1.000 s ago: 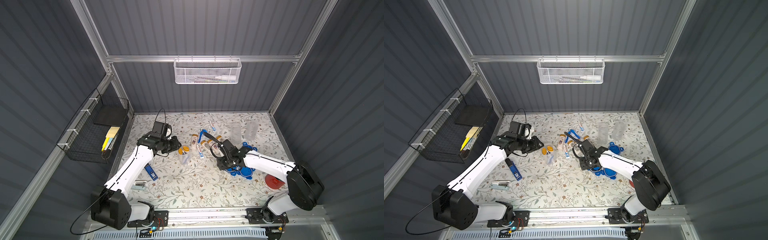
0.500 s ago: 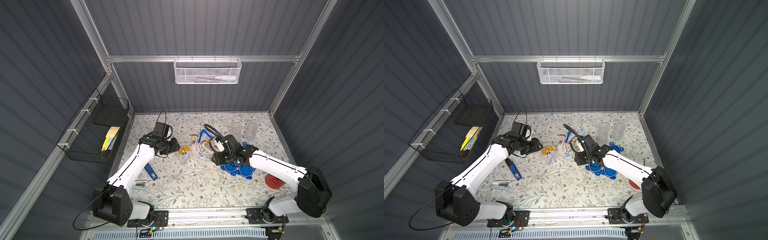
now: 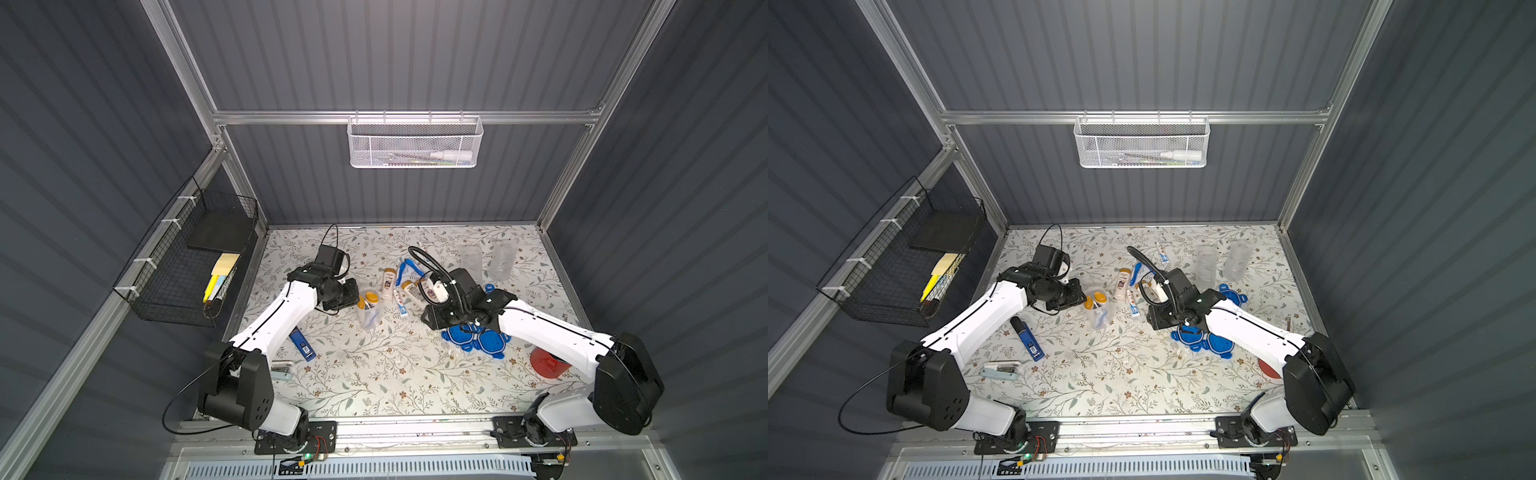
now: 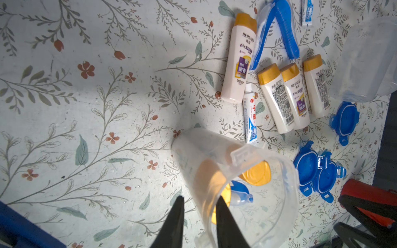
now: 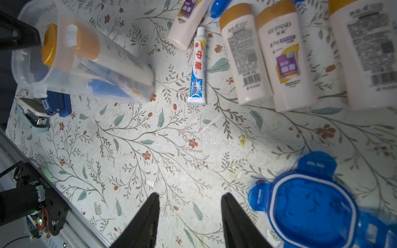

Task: Take out toiletry kits
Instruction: Pick up the container from the center of the board.

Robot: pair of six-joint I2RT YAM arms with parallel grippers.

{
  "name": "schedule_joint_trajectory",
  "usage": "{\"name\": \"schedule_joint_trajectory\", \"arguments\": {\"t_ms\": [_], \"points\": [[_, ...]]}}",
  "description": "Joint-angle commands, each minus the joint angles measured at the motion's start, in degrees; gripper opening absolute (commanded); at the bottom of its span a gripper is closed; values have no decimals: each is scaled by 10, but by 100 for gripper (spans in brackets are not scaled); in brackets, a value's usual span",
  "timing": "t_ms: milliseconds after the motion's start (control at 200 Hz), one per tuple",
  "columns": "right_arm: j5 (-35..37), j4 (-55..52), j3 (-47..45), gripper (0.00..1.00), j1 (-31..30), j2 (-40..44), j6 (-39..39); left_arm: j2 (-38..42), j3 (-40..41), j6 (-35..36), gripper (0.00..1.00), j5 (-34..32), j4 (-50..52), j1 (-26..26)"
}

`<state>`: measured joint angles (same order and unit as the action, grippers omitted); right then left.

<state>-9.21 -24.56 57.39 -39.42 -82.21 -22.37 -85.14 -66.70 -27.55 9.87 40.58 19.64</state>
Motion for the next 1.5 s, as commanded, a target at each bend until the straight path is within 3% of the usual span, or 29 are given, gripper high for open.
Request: {"name": "schedule_joint_trajectory", "arguments": {"t_ms": [0, 300, 635, 825, 1051, 1066, 1081, 1096, 1266, 1496], "points": [[-12, 10, 5, 50, 2, -9, -3, -12, -13, 10, 25, -1, -5, -5], [-16, 13, -2, 49, 4, -13, -2, -21, -13, 10, 17, 6, -8, -5], [-12, 21, -11, 50, 6, -6, -3, -21, -13, 16, 0, 19, -2, -5], [-15, 27, -15, 52, 8, 1, -1, -24, -13, 24, 0, 44, -3, -5], [-19, 77, -51, 74, 7, 42, 8, -28, -15, 31, 0, 119, -13, -5], [-19, 80, -54, 80, 7, 46, 9, -29, -16, 32, 0, 123, -13, -5], [-19, 84, -56, 95, 8, 50, 10, -29, -16, 33, 0, 129, -14, -5], [-19, 87, -58, 98, 7, 53, 12, -31, -17, 33, 0, 134, -14, -5], [-5, 110, -77, 99, 8, 96, 31, -38, -27, 41, 0, 195, -15, -6], [41, 252, -162, 99, 8, 222, 67, -33, -44, 49, 0, 241, -8, -5]]}}
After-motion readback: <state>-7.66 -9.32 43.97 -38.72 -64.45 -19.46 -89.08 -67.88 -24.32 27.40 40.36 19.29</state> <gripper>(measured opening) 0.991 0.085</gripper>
